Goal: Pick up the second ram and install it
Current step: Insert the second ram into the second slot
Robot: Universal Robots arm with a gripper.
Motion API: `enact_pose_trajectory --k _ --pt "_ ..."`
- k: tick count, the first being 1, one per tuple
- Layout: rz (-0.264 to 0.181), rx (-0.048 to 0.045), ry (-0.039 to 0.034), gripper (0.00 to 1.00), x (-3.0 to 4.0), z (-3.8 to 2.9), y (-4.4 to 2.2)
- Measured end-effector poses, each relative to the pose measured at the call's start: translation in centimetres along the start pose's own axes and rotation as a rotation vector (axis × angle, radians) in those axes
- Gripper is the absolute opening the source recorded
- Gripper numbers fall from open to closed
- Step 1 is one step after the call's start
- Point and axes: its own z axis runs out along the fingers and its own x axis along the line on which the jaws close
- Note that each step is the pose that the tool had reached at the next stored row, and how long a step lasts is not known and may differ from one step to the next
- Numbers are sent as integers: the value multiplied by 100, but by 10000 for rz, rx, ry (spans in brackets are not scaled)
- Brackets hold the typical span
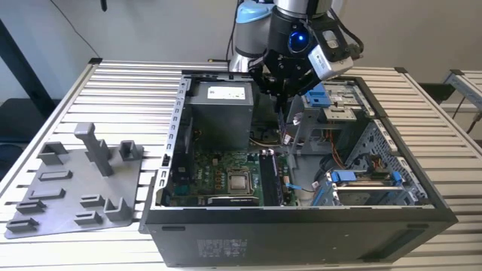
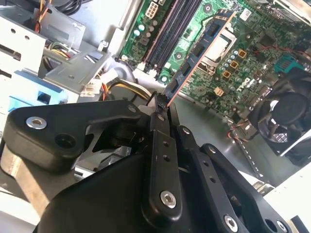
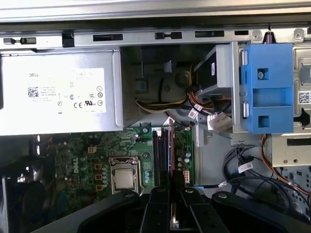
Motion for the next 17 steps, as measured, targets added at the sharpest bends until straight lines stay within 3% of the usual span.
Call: enact_pose_trajectory --k 12,17 --pt "-1 56 -8 15 4 205 -10" --pt "-35 55 -27 15 -2 259 -103"
